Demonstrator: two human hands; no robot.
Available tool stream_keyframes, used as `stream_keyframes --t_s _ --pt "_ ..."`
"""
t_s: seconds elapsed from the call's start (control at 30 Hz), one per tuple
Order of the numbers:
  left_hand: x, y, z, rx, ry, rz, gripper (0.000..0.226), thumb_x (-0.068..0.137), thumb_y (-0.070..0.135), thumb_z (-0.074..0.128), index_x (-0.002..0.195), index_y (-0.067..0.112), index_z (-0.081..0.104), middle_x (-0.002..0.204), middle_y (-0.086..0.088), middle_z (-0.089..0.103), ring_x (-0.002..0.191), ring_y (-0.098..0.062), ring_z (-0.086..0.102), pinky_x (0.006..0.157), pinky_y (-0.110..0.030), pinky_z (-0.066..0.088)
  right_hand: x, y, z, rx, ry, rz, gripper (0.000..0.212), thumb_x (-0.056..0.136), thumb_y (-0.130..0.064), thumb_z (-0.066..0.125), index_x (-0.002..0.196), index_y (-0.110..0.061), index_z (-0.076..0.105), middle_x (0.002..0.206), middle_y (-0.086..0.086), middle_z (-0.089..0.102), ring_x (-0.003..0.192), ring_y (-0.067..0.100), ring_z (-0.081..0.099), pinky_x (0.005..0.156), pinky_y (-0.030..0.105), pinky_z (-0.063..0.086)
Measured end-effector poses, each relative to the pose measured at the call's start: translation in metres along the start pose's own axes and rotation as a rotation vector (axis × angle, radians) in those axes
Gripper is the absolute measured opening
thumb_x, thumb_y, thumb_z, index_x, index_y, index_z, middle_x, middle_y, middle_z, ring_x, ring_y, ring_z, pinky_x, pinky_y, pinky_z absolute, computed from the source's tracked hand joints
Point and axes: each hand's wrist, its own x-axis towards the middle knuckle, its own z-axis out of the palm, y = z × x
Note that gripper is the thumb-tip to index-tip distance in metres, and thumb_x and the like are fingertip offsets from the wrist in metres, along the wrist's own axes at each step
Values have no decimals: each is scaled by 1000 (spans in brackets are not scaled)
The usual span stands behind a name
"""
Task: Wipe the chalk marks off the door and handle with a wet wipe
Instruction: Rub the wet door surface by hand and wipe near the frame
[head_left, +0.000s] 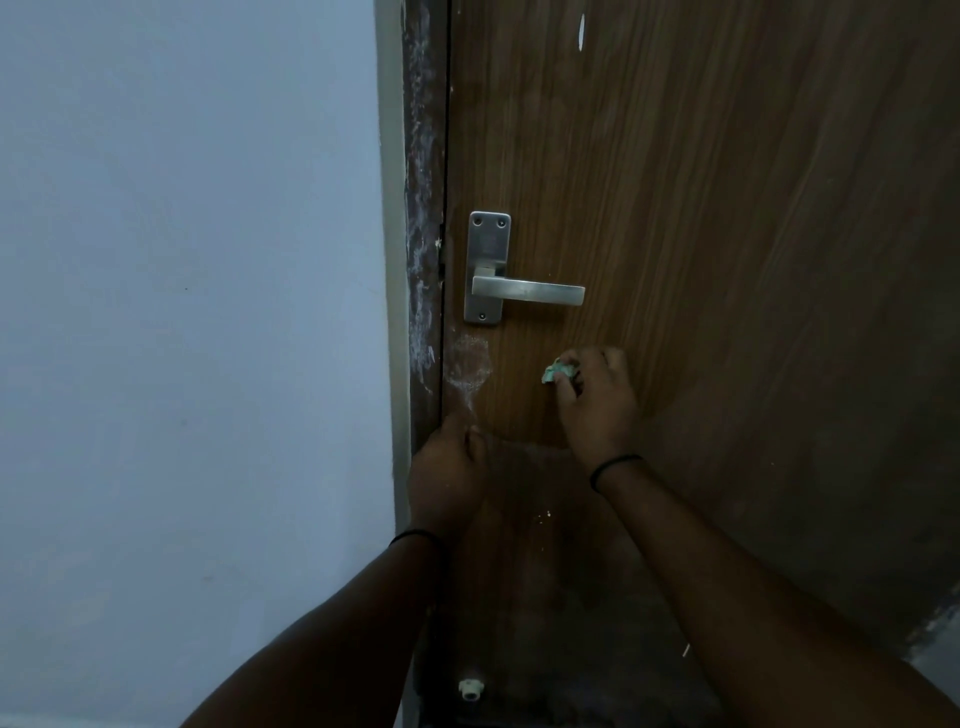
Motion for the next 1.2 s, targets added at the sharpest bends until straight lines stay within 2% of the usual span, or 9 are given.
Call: stream_keyframes --t_s 0.17,0.33,0.43,0.53,0.7,0.83,0.9,1.03,1.2 --pt "-3 -11 1 46 12 -41 20 103 24 45 100 12 60 85 0 62 70 -11 54 65 -24 41 6 -30 21 6 -65 -47 19 90 -12 65 108 -17 60 118 0 51 90 2 50 68 3 31" --pt "-8 -29 6 52 -23 -25 18 102 27 46 96 16 58 82 8 54 69 -10 51 65 -25 40 -11 -27 47 -45 -134 -273 10 97 -17 58 101 -9 61 97 -28 54 78 -9 48 68 21 47" --pt "-5 -40 8 51 -36 -45 16 102 29 44 93 20 54 84 4 61 72 -14 59 66 -29 49 -22 -14 47 -78 -171 -295 12 95 -14 62 96 -2 64 90 -15 57 77 -5 53 71 28 50" --pt "-3 -47 13 64 -46 -63 21 103 33 42 91 20 54 83 1 64 72 -18 63 67 -36 56 -13 -19 41 -36 -53 -255 5 88 -3 68 92 -2 71 97 9 62 83 11 54 73 18 44" --pt "0 -54 19 54 -40 -120 33 98 56 40 82 29 50 74 9 61 66 -14 60 57 -31 47 6 -47 64 17 -33 -316 15 86 -6 69 101 -9 72 101 8 66 92 18 59 83 15 36" --pt "-2 -57 20 -16 -71 -159 33 96 58 40 87 30 54 82 9 65 73 -14 64 64 -30 51 -17 -34 68 -103 -161 -476 10 83 -12 67 90 -6 72 90 11 65 79 26 61 74 27 44" --pt "-3 -57 20 -33 -78 -153 31 97 57 38 86 31 52 83 11 64 73 -10 62 66 -27 48 -14 -23 58 -174 -64 -512 20 82 -22 59 87 -6 72 88 10 65 80 24 59 71 32 48" --pt "-4 -56 21 8 -87 -160 24 102 46 40 86 30 50 86 7 63 73 -12 60 66 -26 43 11 -34 52 -117 52 -323 12 89 -19 63 91 -11 72 93 7 63 82 20 58 68 32 49" --pt "-13 -62 22 75 -101 -144 17 101 31 47 93 20 57 96 -4 69 86 -24 67 73 -28 46 -24 -31 62 -258 -234 -499 14 81 -27 74 83 -14 71 83 7 61 71 25 58 61 33 49"
